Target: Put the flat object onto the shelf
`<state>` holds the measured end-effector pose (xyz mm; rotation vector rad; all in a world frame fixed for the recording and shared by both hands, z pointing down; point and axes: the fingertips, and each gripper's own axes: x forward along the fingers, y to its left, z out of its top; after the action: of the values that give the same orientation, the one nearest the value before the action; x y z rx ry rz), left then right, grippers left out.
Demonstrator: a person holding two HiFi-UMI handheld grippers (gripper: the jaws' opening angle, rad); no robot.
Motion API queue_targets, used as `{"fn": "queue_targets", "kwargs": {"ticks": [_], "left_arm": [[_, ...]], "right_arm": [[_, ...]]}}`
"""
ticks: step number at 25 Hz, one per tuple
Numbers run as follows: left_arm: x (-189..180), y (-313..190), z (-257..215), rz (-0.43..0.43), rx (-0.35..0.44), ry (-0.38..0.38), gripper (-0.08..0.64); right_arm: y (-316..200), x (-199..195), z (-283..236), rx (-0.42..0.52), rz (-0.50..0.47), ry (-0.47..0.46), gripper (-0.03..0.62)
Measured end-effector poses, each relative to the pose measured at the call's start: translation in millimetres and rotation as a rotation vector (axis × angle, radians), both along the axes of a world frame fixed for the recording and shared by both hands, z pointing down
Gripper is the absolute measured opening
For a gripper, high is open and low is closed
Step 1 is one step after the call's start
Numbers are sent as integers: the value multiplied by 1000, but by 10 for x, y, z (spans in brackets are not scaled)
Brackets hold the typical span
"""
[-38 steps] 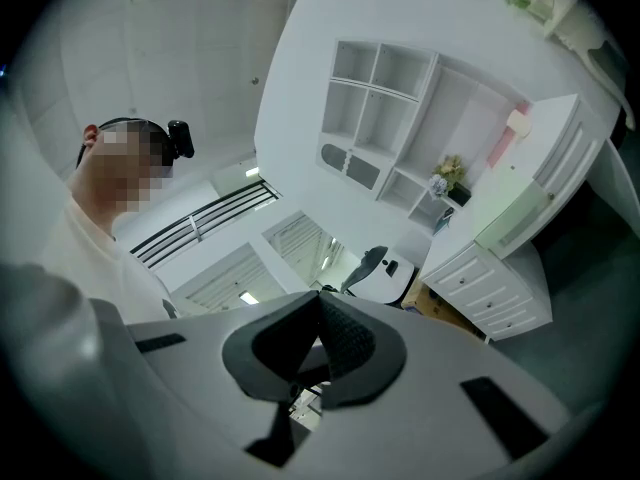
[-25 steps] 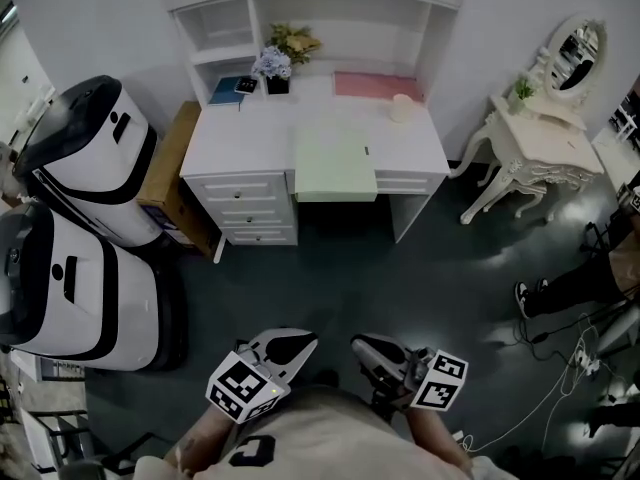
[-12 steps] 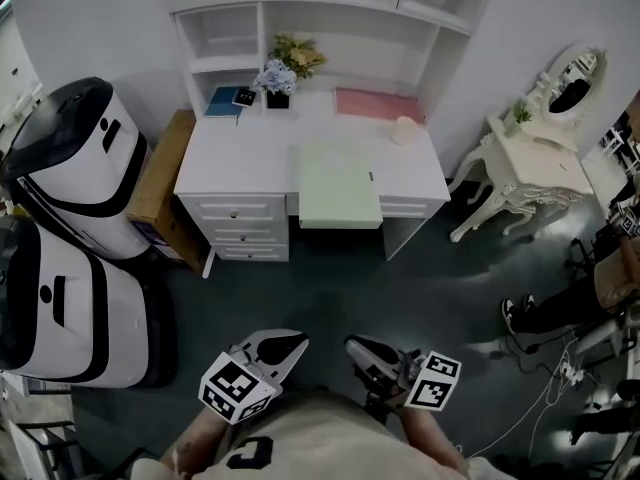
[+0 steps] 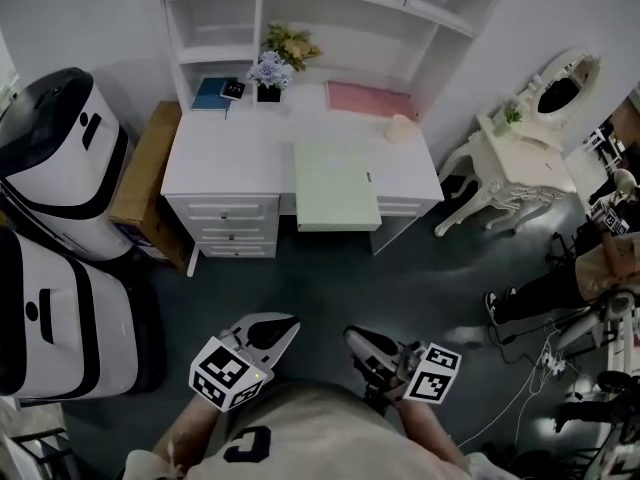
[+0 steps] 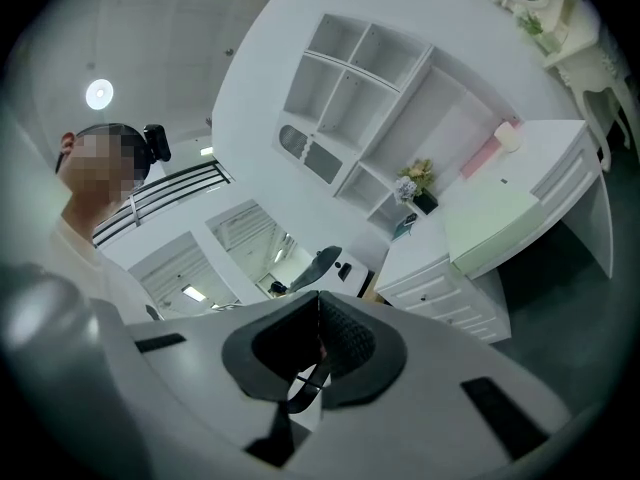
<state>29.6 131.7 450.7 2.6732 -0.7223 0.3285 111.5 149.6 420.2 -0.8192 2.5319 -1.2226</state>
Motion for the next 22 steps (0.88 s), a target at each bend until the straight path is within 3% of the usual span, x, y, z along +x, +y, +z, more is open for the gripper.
{"fn": "queue_targets", "kwargs": {"ticks": [15,22], "left_arm": [[-678,-407,134,-16,-6,21,14],[-827,-479,134,-45,10,41,14]], "right_arm": [[-440,-597,87,-48,10,48,25],[-510,-669,120,-86,26,44,25]]}}
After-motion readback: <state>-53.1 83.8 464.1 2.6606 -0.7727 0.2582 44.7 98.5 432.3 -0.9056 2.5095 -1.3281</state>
